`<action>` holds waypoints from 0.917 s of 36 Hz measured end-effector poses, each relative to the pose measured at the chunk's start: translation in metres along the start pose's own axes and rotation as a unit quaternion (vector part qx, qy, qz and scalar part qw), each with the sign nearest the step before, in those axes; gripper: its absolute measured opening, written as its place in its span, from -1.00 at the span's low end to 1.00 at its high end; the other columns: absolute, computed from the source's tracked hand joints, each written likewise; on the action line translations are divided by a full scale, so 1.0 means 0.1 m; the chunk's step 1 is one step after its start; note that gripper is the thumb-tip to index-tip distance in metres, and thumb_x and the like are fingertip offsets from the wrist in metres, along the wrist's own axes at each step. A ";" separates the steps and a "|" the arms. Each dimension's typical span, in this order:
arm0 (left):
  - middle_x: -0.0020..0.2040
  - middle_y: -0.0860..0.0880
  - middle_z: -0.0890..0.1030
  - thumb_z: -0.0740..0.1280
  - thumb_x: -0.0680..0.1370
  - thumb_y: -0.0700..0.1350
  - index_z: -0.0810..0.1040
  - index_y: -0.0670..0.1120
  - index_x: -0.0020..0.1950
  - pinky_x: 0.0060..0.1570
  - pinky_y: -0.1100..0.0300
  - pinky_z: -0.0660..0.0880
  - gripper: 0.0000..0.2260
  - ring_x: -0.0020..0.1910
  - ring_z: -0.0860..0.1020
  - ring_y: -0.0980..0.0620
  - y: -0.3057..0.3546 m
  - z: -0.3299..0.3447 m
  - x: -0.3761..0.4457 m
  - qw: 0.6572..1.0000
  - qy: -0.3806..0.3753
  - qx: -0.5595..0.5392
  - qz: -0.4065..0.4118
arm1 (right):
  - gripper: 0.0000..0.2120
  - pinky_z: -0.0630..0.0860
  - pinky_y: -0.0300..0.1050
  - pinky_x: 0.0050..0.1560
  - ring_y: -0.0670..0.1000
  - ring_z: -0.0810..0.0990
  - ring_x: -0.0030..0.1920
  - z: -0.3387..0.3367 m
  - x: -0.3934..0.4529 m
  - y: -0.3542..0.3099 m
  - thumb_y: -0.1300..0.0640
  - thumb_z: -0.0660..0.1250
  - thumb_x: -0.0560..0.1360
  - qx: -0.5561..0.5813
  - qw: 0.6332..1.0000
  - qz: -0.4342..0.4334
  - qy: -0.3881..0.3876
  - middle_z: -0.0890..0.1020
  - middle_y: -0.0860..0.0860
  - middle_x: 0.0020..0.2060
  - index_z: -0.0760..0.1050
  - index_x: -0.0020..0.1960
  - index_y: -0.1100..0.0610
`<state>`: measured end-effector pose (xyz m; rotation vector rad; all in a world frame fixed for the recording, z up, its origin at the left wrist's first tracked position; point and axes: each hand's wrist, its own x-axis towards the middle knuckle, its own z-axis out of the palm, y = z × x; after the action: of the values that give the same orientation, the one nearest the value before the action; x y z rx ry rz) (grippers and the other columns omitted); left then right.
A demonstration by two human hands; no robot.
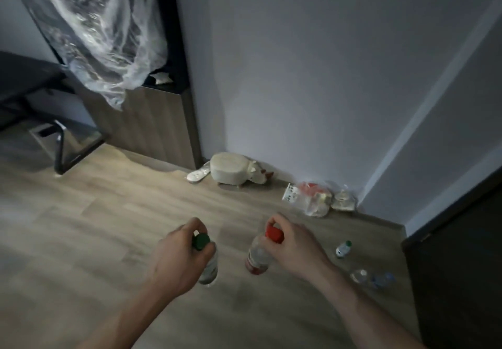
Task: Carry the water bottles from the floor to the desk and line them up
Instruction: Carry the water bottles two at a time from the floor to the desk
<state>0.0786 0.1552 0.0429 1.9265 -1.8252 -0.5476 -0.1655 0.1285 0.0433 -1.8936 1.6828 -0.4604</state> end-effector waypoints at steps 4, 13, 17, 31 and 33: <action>-0.34 0.05 0.49 0.41 0.44 0.08 0.42 0.10 -0.12 -0.30 0.07 0.48 -0.81 -0.31 0.52 -0.04 -0.40 -0.37 0.11 1.000 0.020 0.006 -0.018 | -0.80 0.50 -0.02 -0.23 -0.07 0.55 -0.28 0.18 0.21 -0.52 -0.15 0.36 0.48 0.004 0.999 -0.033 -0.006 0.58 -0.07 -0.32 0.39 -0.08 -0.08; -0.33 0.05 0.55 0.43 0.48 0.08 0.45 0.12 -0.12 -0.44 0.14 0.38 -0.84 -0.41 0.48 0.08 -1.07 -1.10 0.45 0.993 0.083 -0.013 -0.083 | -0.79 0.54 -0.03 -0.18 -0.10 0.58 -0.21 0.50 1.00 -1.44 -0.19 0.38 0.47 0.009 0.994 -0.095 -0.059 0.62 -0.09 -0.24 0.44 -0.10 -0.09; -0.33 0.04 0.56 0.44 0.49 0.05 0.48 0.11 -0.11 -0.39 0.09 0.45 -0.85 -0.41 0.50 0.08 -1.32 -1.35 0.69 0.988 0.105 -0.023 -0.110 | -0.78 0.58 0.00 -0.14 -0.09 0.58 -0.19 0.67 1.45 -1.81 -0.18 0.39 0.46 0.009 0.989 -0.124 -0.078 0.62 -0.10 -0.24 0.46 -0.10 -0.07; -0.31 0.06 0.59 0.44 0.48 0.07 0.49 0.10 -0.10 -0.38 0.06 0.52 -0.84 -0.40 0.55 0.07 -2.13 -2.18 1.87 0.957 0.179 -0.002 -0.229 | -0.78 0.44 -0.12 -0.26 -0.07 0.56 -0.22 1.13 3.24 -2.97 -0.17 0.36 0.47 -0.001 0.966 -0.219 -0.140 0.61 -0.07 -0.27 0.42 -0.05 -0.08; -0.31 0.07 0.59 0.44 0.49 0.09 0.49 0.11 -0.09 -0.37 0.01 0.56 -0.84 -0.41 0.57 0.05 -2.28 -2.29 1.98 0.951 0.192 -0.008 -0.243 | -0.76 0.49 -0.04 -0.20 -0.02 0.57 -0.18 1.23 3.47 -3.15 -0.19 0.35 0.46 -0.019 0.963 -0.228 -0.141 0.61 -0.08 -0.26 0.42 -0.04 -0.07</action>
<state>0.4061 -0.0237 0.1076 2.2864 -1.1068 -0.2999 0.2097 -0.1721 0.1016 -2.2576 1.0779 -0.3131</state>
